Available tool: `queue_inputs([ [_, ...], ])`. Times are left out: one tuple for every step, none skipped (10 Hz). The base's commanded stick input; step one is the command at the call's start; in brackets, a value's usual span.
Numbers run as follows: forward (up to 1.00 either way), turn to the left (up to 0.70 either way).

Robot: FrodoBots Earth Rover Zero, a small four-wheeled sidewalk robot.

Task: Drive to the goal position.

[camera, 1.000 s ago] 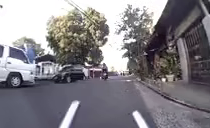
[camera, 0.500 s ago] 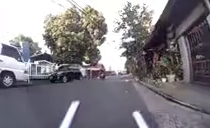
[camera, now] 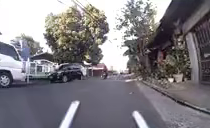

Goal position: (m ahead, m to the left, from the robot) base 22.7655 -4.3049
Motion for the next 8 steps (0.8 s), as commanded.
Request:
queue_inputs([
  [0.70,-0.24],
  [0.70,-0.35],
  [0.70,-0.35],
  [0.70,-0.35],
  [0.70,-0.35],
  [0.70,-0.35],
  [0.70,-0.35],
  [0.70,-0.35],
])
